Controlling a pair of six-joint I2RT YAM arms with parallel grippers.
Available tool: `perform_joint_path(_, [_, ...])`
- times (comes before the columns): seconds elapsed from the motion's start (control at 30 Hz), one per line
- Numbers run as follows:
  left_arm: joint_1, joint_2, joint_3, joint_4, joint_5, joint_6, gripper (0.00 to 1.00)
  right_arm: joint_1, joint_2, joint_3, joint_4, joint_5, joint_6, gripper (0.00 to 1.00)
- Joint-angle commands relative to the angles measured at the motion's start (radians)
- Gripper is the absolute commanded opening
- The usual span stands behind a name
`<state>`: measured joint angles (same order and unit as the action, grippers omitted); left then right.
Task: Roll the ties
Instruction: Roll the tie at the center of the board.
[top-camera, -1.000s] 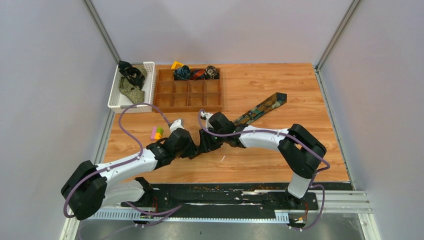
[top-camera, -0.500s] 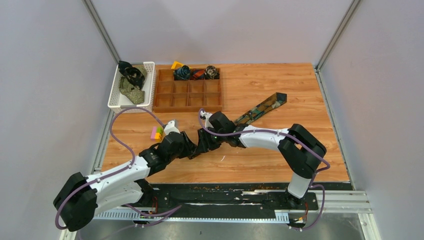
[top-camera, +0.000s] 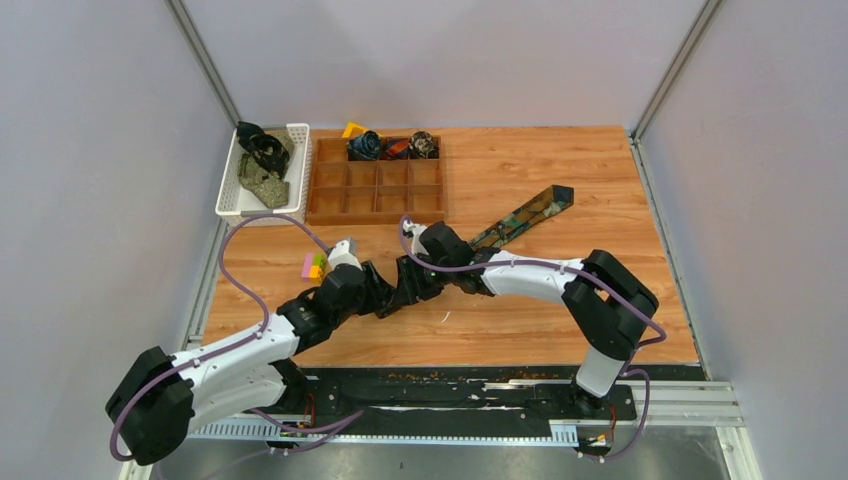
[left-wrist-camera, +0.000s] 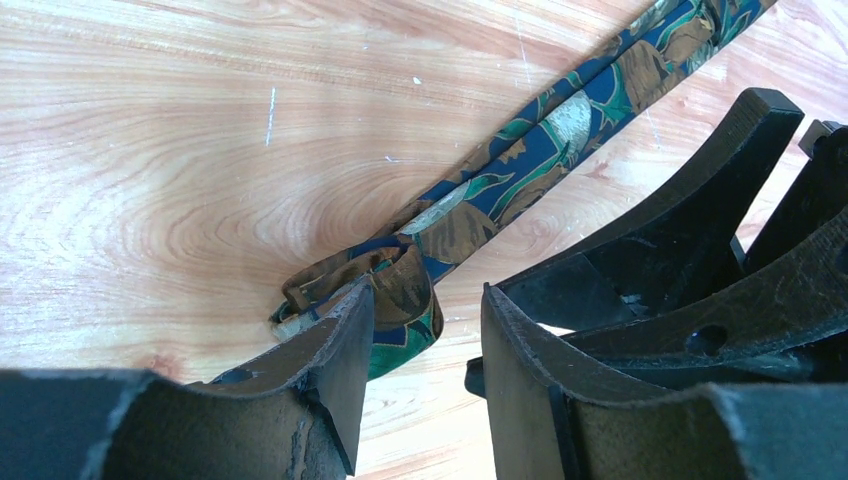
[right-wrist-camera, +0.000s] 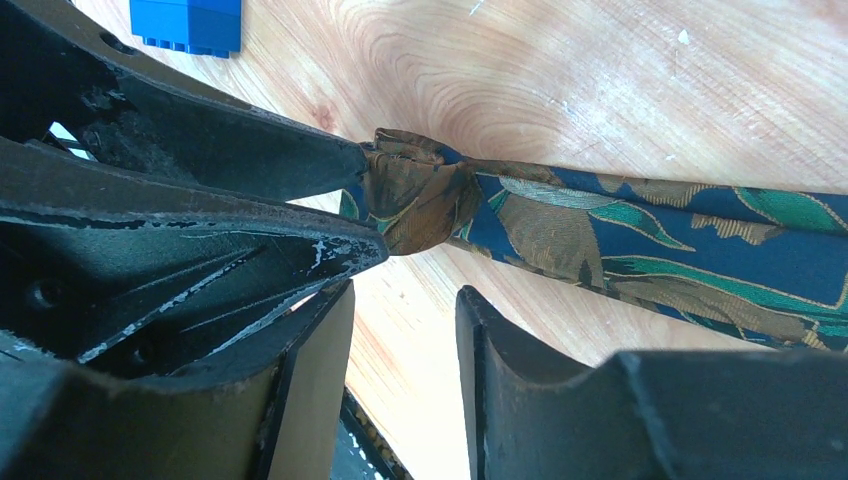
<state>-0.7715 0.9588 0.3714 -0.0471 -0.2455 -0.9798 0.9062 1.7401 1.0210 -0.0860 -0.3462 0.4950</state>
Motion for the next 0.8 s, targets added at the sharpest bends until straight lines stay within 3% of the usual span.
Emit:
perform_joint_path(0.0, [0.000, -0.028, 0.026, 0.043, 0.002, 0.032, 0.51, -0.006, -0.058, 0.002, 0.014, 0.016, -0.009, 0.44])
perform_joint_path(0.17, [0.000, -0.067, 0.030, 0.034, 0.001, 0.054, 0.52, -0.006, -0.063, 0.004, 0.011, 0.015, -0.011, 0.44])
perform_joint_path(0.53, [0.000, -0.221, 0.039, -0.086, -0.062, 0.112, 0.71, -0.004, -0.068, 0.012, 0.008, 0.007, -0.012, 0.46])
perform_joint_path(0.77, [0.000, -0.341, 0.043, -0.232, -0.134, 0.119, 0.74, 0.012, -0.060, 0.051, -0.027, 0.041, -0.024, 0.49])
